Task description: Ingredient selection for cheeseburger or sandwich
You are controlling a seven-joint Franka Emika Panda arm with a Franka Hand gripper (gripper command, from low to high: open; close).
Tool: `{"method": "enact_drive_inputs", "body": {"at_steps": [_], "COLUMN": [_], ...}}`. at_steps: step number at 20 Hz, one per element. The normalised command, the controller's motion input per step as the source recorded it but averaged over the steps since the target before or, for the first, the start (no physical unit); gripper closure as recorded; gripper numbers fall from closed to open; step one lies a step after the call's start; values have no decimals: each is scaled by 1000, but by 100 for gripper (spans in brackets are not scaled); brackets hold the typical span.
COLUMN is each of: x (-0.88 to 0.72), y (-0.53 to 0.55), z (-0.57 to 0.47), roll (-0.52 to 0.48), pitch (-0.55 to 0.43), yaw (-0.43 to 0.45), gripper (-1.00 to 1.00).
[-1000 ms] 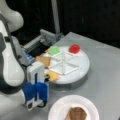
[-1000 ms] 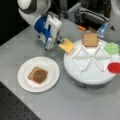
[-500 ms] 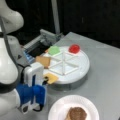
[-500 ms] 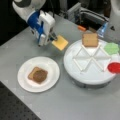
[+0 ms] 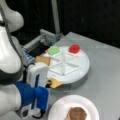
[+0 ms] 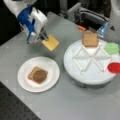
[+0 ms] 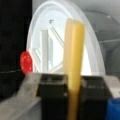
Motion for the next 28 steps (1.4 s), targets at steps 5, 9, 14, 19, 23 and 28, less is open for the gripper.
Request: {"method": "enact_drive_inputs", "body": {"at_steps": [5,9,14,19,23,28], "x": [667,631,559,452,393,303], "y": [-301,-290,-322,-261,-93,21], "z": [-78,-170,-226,-99,-25,-10], "roll": [-148,-75,-147,-295,-348,-261], "pitch": [189,147,94,41,40,65], "yaw": [298,280,279,258,229,190], "gripper": [100,100,100,100,100,100]}}
